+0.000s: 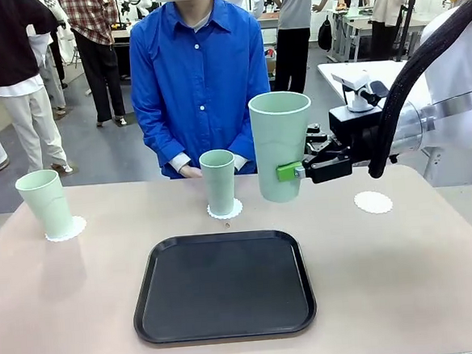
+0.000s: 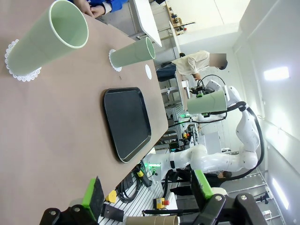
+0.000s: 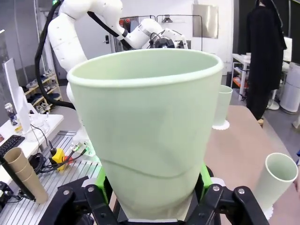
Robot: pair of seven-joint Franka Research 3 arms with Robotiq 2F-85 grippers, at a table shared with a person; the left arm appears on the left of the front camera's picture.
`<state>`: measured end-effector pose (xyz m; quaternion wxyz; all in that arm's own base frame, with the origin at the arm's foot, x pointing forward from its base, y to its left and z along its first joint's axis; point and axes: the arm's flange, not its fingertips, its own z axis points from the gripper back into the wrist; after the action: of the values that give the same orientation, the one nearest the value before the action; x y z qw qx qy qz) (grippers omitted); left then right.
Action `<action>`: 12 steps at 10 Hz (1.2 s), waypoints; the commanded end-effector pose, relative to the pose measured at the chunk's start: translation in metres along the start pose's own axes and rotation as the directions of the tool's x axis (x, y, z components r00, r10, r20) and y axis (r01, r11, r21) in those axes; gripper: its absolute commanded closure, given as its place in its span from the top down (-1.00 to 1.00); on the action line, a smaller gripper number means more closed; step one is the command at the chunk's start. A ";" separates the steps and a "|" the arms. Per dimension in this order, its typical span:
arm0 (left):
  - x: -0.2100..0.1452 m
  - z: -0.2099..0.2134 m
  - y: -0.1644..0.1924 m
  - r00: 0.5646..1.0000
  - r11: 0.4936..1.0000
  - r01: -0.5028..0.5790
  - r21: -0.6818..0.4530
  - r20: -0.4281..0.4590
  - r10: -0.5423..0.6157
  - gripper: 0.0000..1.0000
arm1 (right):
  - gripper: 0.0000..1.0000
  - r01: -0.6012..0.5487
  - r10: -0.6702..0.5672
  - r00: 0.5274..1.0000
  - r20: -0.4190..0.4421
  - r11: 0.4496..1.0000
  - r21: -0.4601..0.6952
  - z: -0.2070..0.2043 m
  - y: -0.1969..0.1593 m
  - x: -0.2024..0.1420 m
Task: Place coasters on the table and set cups on them.
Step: Take one Reusable plastic cup from the Flat Tray and place it on a coaster set by the human.
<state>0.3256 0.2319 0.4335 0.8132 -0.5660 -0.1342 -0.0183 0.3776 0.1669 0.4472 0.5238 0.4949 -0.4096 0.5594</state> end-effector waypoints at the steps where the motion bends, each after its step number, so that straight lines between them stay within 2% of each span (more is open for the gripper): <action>1: -0.002 0.002 -0.001 1.000 1.000 0.007 -0.009 0.001 -0.007 1.00 | 0.65 -0.007 0.007 1.000 -0.002 1.000 0.000 -0.001 0.001 0.004; 2: -0.002 0.002 -0.001 1.000 1.000 0.007 -0.009 0.001 -0.007 1.00 | 0.65 -0.025 0.024 0.999 -0.022 0.997 -0.075 0.026 -0.012 -0.007; 3: -0.002 0.002 -0.001 1.000 1.000 0.007 -0.009 0.001 -0.007 1.00 | 0.65 -0.035 0.041 0.999 0.026 0.981 -0.192 0.062 -0.030 -0.001; 4: -0.002 0.002 -0.001 1.000 1.000 0.007 -0.009 0.001 -0.007 1.00 | 0.65 -0.030 0.040 0.999 0.028 0.958 -0.286 0.098 -0.051 0.003; 6: -0.002 0.002 -0.001 1.000 1.000 0.007 -0.009 0.001 -0.007 1.00 | 0.65 0.026 0.002 0.998 0.058 0.880 -0.474 0.177 -0.092 -0.004; 8: -0.002 0.002 -0.001 1.000 1.000 0.007 -0.009 0.001 -0.007 1.00 | 0.65 0.088 -0.048 0.995 0.083 0.804 -0.587 0.235 -0.107 -0.006; 10: -0.002 0.002 -0.001 1.000 1.000 0.007 -0.009 0.001 -0.007 1.00 | 0.65 0.118 -0.071 0.992 0.101 0.777 -0.618 0.260 -0.108 -0.008; 12: -0.002 0.002 -0.001 1.000 1.000 0.007 -0.009 0.001 -0.007 1.00 | 0.65 0.155 -0.087 0.986 0.139 0.774 -0.614 0.252 -0.105 -0.009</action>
<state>0.3255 0.2320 0.4335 0.8133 -0.5659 -0.1342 -0.0180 0.5163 -0.0835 0.4727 0.6712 0.3337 -0.5589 0.3546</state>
